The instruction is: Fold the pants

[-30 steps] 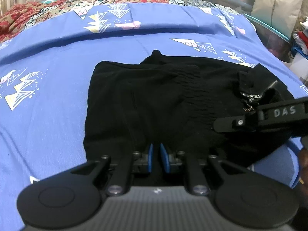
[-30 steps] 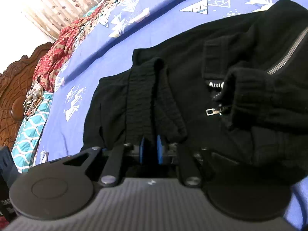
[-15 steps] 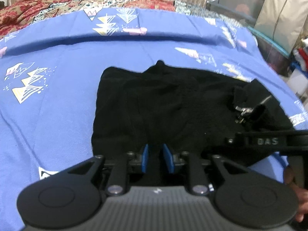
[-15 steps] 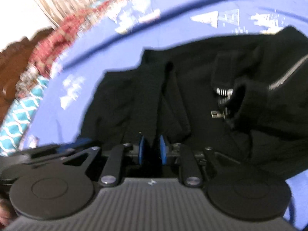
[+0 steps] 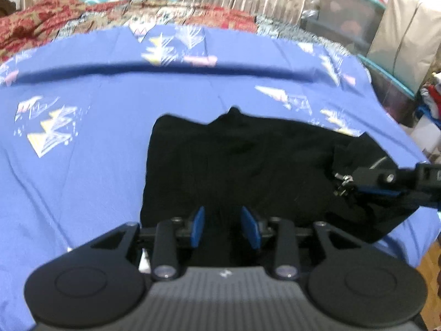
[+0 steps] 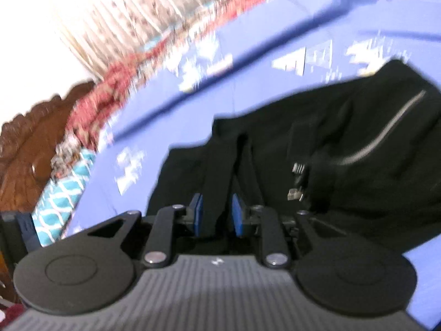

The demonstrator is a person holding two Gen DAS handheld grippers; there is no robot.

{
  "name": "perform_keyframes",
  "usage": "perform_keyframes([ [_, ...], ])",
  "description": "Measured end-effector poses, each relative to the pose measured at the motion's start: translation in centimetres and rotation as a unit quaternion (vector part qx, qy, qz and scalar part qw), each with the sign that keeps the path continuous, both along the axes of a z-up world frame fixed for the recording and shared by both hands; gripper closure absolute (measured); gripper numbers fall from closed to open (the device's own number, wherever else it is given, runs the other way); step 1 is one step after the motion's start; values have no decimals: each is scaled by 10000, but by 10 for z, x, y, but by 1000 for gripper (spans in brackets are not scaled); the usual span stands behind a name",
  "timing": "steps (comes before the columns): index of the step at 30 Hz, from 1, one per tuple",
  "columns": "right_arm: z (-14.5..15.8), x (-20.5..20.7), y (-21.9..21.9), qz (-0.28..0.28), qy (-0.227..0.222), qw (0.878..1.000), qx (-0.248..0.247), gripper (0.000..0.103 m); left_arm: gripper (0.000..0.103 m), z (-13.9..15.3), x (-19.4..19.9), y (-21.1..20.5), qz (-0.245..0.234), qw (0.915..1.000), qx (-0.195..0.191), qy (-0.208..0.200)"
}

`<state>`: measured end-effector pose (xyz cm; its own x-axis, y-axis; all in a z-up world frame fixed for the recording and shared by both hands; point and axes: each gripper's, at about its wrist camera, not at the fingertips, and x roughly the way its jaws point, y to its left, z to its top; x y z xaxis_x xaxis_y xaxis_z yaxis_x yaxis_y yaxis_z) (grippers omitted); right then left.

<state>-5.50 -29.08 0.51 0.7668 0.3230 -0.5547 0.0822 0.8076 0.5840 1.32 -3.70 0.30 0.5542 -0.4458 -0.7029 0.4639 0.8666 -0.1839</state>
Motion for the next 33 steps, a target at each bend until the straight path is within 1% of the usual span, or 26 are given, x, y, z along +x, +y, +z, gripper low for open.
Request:
perform_keyframes([
  [3, 11, -7, -13, -276, -205, 9993, -140, 76, 71, 2, -1, -6, -96, 9999, -61, 8],
  [6, 23, -16, -31, -634, -446, 9965, -315, 76, 71, -5, 0, -16, -211, 9997, 48, 69],
  [7, 26, -20, -39, -769, -512, 9951, -366, 76, 71, -9, 1, -19, -231, 9996, 114, 114],
  [10, 27, -33, -68, -1232, -575, 9895, -492, 74, 69, -29, 9, -26, -169, 9980, 492, 361],
  [11, 25, -37, -78, -1410, -554, 9873, -477, 72, 69, -36, 13, -24, -154, 9979, 471, 425],
  [13, 20, -47, -98, -1736, -522, 9827, -385, 62, 69, -35, 17, -20, -88, 9981, 318, 529],
  [14, 17, -52, -106, -1874, -522, 9803, -350, 50, 69, -32, 18, -19, -57, 9980, 259, 579],
  [15, 12, -57, -113, -2002, -504, 9779, -334, 40, 70, -28, 19, -17, -34, 9979, 174, 619],
  [17, 1, -63, -126, -2188, -414, 9742, -364, 36, 70, -20, 19, -12, 0, 9980, -34, 631],
  [19, -8, -69, -139, -2386, -288, 9701, -354, 34, 67, -9, 17, -8, 40, 9983, -200, 543],
  [21, -19, -74, -149, -2558, -209, 9662, -224, 25, 67, -1, 16, -8, 51, 9985, -285, 464],
  [22, -25, -76, -153, -2644, -173, 9642, -142, 25, 67, 3, 17, -10, 37, 9986, -309, 438],
  [25, -36, -77, -161, -2659, -59, 9640, 44, 25, 67, 10, 20, -20, -81, 9987, -336, 373],
  [27, -39, -75, -159, -2632, 18, 9647, -8, 25, 67, 7, 23, -28, -128, 9990, -196, 377],
  [29, -44, -71, -160, -2533, 39, 9674, -24, 25, 67, -1, 27, -34, -127, 9985, -45, 530],
  [31, -46, -66, -160, -2460, 50, 9692, -92, 25, 67, -10, 30, -37, -106, 9971, 9, 750],
  [33, -47, -62, -162, -2407, 60, 9705, -97, 25, 66, -14, 29, -35, -54, 9966, 11, 825],
])
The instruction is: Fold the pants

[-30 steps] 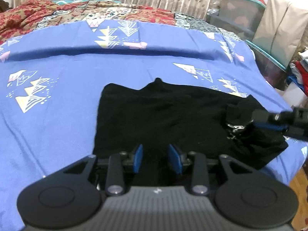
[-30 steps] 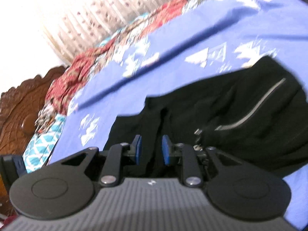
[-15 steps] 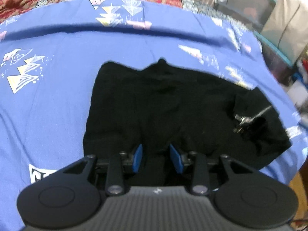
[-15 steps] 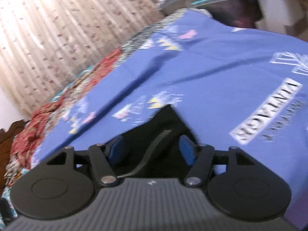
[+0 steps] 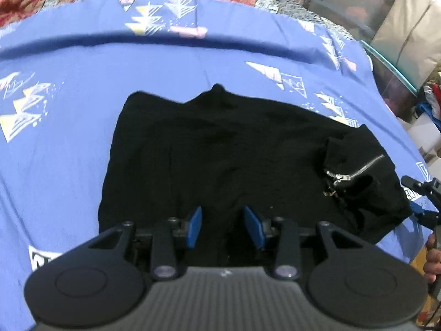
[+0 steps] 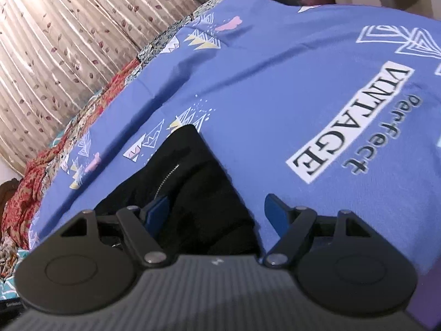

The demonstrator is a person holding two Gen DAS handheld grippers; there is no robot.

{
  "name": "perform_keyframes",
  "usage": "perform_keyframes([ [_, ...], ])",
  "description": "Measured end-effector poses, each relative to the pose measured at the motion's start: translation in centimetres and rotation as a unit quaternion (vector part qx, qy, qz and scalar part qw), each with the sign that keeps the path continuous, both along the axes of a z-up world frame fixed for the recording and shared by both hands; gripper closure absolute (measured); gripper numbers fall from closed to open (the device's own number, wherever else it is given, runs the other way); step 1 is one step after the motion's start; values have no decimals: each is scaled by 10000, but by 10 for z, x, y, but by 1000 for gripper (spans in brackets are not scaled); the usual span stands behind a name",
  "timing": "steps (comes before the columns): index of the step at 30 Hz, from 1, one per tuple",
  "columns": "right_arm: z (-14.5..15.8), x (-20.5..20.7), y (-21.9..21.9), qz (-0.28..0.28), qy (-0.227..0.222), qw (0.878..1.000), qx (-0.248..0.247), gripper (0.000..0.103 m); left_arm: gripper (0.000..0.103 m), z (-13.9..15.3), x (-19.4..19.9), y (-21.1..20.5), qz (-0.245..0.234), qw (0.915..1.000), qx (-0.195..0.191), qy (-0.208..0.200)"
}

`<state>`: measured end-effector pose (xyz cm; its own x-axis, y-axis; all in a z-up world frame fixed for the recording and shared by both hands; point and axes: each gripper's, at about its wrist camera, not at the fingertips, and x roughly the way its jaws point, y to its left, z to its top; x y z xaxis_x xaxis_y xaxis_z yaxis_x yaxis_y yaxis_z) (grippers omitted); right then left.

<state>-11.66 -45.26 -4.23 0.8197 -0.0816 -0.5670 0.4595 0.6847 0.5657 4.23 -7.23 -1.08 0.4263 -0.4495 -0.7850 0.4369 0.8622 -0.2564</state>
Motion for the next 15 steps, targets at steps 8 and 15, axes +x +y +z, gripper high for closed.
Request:
perform_keyframes([
  [8, 0, 12, 24, 497, 343, 9973, -412, 58, 64, 14, -2, -2, -32, 9999, -14, -98],
  [15, -14, -5, 2, 302, -85, 9990, 327, 59, 60, 29, -13, -12, -292, 9992, -162, -236],
])
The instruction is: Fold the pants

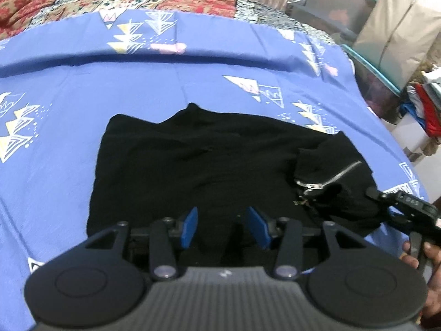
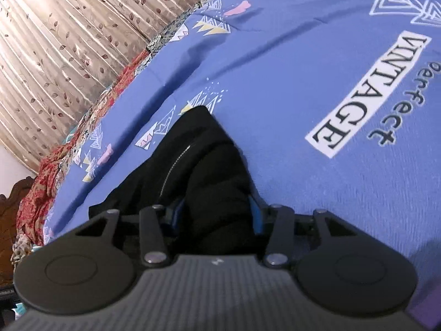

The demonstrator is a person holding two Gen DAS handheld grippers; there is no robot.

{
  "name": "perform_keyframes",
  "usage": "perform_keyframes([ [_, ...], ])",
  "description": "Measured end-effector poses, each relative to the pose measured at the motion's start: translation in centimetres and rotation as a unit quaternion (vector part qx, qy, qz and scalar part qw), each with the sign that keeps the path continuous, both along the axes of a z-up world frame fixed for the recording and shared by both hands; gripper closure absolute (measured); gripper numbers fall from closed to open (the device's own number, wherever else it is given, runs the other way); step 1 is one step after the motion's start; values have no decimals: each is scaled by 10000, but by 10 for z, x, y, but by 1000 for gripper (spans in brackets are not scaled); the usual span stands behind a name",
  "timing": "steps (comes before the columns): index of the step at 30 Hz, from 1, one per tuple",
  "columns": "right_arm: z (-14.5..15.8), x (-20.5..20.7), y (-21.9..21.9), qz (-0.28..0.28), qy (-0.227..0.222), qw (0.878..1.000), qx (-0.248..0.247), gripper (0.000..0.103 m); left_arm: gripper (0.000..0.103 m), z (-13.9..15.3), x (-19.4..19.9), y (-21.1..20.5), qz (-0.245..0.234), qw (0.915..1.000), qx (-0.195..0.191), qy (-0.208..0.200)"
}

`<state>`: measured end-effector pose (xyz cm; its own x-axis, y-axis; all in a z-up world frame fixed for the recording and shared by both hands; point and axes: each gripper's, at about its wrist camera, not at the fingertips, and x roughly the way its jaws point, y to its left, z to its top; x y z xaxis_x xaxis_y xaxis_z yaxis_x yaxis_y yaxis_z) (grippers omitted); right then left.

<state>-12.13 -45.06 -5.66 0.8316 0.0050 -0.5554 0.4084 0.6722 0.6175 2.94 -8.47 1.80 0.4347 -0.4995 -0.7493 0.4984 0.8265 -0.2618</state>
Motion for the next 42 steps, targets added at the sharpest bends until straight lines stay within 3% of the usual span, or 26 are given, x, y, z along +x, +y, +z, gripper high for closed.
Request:
perform_keyframes([
  [2, 5, 5, 5, 161, 200, 9996, -68, 77, 60, 2, -1, -1, -26, 10000, -24, -5],
  [3, 9, 5, 8, 190, 225, 9996, -52, 79, 60, 3, -1, -2, -25, 10000, -33, -5],
  [9, 41, 1, 43, 470, -125, 9977, -473, 80, 60, 19, 5, -7, -99, 9997, -221, -31],
  [13, 61, 4, 76, 972, -333, 9899, -979, 80, 60, 31, 9, -17, -201, 9989, -417, -49],
  [20, 65, 17, 104, 1351, -298, 9782, -1550, 80, 56, 28, 18, -27, -300, 9975, -587, 264],
  [27, 66, 17, 113, 1389, -222, 9760, -1663, 80, 39, 37, 30, -45, -518, 9963, -627, 276],
  [31, 67, 19, 124, 1399, -177, 9721, -1873, 80, 20, 48, 35, -72, -783, 9941, -689, 281],
  [37, 67, 22, 137, 1591, -148, 9625, -2192, 80, 15, 52, 29, -130, -1358, 9892, -522, 199],
  [39, 69, 21, 145, 1665, -179, 9584, -2311, 80, 20, 46, 28, -149, -1473, 9883, -319, 232],
  [42, 74, 17, 159, 1855, -268, 9484, -2559, 80, 68, 26, 30, -170, -1454, 9885, 235, 348],
])
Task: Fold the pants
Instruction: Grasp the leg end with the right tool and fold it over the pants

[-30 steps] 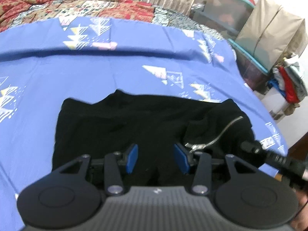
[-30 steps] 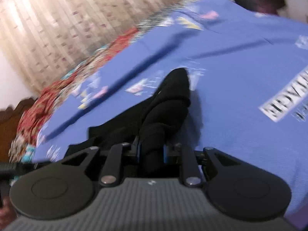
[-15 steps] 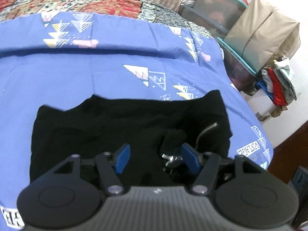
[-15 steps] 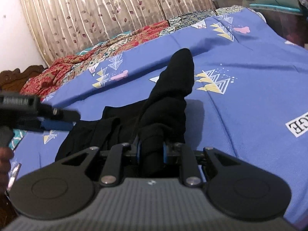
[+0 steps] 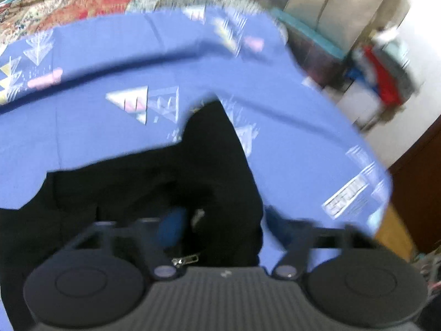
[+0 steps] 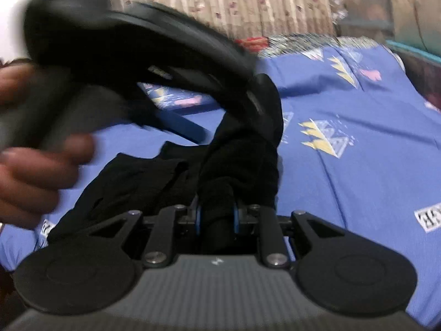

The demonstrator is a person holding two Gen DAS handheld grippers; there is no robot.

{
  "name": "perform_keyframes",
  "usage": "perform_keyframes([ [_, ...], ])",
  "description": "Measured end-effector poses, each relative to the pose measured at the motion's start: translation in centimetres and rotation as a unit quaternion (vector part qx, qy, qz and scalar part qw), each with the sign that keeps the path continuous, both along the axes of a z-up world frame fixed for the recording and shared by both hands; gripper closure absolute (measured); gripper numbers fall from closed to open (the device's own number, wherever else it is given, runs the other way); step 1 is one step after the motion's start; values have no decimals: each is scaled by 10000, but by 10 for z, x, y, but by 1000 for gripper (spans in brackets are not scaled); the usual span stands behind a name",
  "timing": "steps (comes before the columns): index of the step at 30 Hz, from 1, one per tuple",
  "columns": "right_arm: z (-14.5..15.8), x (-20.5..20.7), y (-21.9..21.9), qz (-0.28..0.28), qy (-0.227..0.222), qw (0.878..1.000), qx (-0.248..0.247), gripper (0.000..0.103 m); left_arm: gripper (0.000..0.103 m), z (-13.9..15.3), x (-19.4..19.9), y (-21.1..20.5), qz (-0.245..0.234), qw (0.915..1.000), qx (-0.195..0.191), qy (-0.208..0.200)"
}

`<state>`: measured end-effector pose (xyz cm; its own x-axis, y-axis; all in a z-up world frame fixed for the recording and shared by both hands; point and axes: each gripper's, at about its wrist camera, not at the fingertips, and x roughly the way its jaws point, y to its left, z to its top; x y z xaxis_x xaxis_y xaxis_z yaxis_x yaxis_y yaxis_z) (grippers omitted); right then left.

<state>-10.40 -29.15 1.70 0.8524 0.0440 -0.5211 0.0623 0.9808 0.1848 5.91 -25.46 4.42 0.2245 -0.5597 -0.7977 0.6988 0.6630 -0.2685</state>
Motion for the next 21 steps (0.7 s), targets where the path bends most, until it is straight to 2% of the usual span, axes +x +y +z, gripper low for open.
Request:
perform_keyframes([
  [1, 1, -2, 4, 70, -22, 9999, -73, 79, 78, -5, 0, -1, 102, 9999, 107, -65],
  [3, 1, -8, 5, 58, -36, 9998, -179, 71, 80, -8, 1, 7, 206, 9998, 28, -16],
  [4, -2, -11, 2, 39, -38, 9999, -116, 68, 81, -10, 3, 14, 271, 9996, -75, 53],
  [5, -5, -15, -2, 6, -9, 10000, 1, 61, 81, -10, 4, 20, 322, 9994, -134, 82],
  [7, -14, -17, -10, -33, 176, 9995, 257, 65, 82, -13, 8, 27, 333, 9990, -211, 217],
  [8, -16, -16, -10, -21, 263, 9990, 368, 78, 82, -14, 9, 30, 360, 9986, -253, 297],
  [9, -14, -17, -8, -17, 250, 9988, 424, 80, 82, -12, 10, 33, 388, 9984, -297, 279],
  [13, 21, -17, 20, 346, -168, 9990, 219, 82, 82, 17, 15, 65, 458, 9955, -818, 103],
  [15, 39, -13, 33, 631, -335, 9970, 307, 82, 82, 33, 19, 94, 515, 9930, -1062, -44],
  [18, 58, 3, 58, 1131, -373, 9921, 395, 82, 82, 42, 29, 144, 791, 9907, -1087, -186],
  [21, 58, 22, 93, 1645, -176, 9852, 441, 82, 82, 29, 42, 193, 1221, 9880, -936, -94],
])
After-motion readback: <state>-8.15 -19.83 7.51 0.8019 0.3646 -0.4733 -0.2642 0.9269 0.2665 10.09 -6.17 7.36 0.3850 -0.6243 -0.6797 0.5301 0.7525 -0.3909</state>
